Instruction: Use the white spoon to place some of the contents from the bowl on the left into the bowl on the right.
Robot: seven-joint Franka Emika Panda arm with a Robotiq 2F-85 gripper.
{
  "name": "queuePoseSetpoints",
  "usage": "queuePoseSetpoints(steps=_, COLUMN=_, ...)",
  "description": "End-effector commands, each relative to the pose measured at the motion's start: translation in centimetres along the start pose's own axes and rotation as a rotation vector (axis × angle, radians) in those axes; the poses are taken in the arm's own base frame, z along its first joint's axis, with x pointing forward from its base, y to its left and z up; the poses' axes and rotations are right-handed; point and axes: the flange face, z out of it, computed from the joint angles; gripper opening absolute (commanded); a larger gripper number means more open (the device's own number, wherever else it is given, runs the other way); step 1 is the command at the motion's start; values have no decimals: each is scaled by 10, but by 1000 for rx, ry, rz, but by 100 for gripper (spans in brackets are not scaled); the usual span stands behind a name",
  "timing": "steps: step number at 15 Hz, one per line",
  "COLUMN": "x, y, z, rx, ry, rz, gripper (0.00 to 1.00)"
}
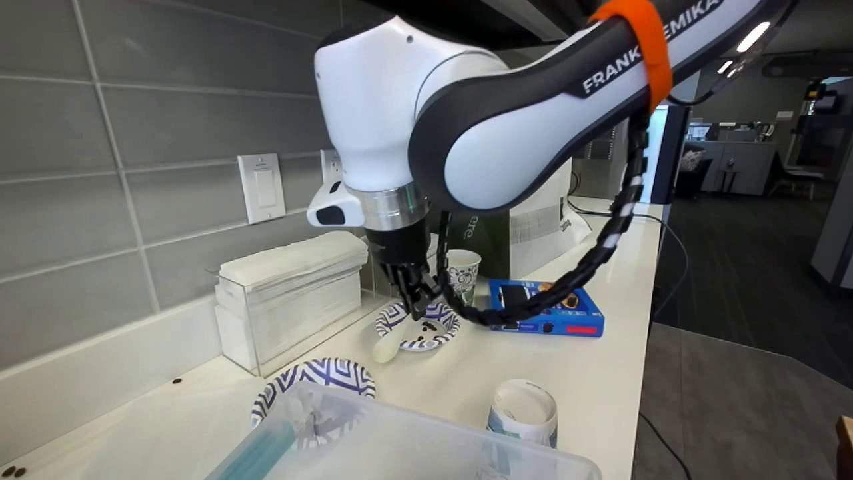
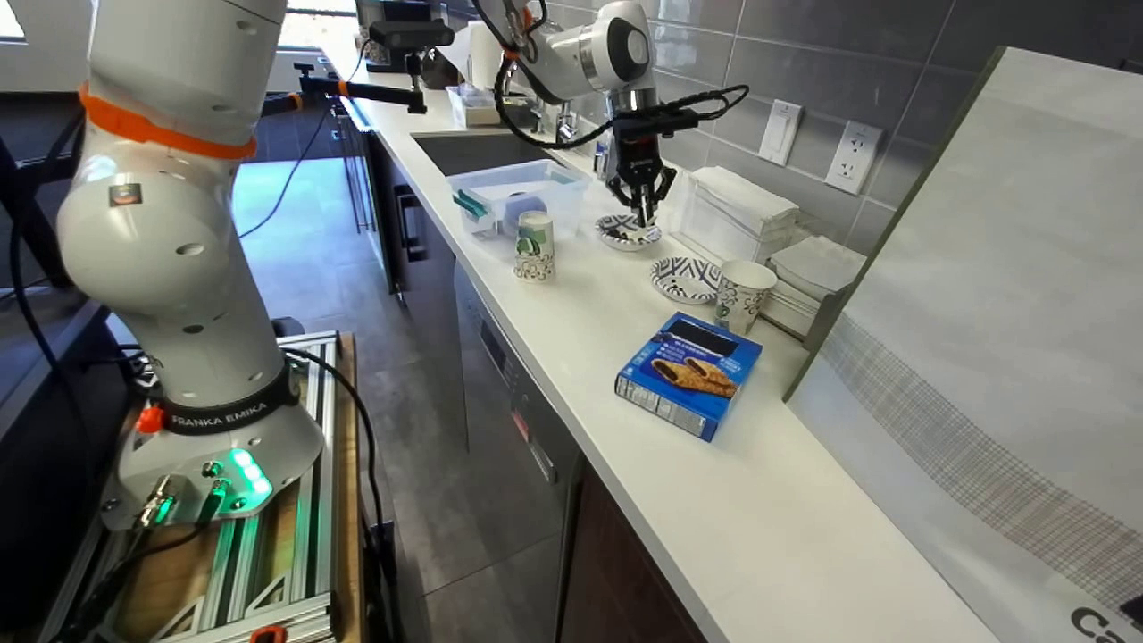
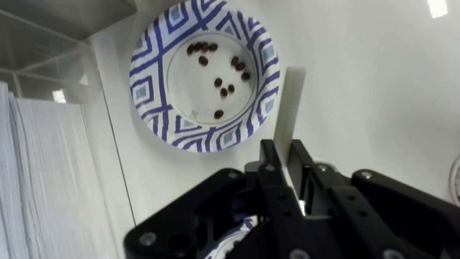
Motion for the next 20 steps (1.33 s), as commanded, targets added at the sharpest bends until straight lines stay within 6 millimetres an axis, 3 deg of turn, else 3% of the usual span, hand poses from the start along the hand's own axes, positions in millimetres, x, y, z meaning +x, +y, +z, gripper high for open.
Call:
queuePoseSetpoints(steps=1, x=37, y=9, z=0, rx=-59, ry=6, rz=-127, gripper=3)
queuePoseSetpoints(steps=5, x=54, y=13, z=1, rx=-112, ry=-14, rz=-210, gripper=3)
queuePoseSetpoints(steps=14, x=76, y=16, z=30, rx=-148, ry=-79, rz=-346, gripper=3)
queuePoseSetpoints(steps=20, x=96, y=16, z=36, rx=-167, ry=-89, rz=-381, gripper=3)
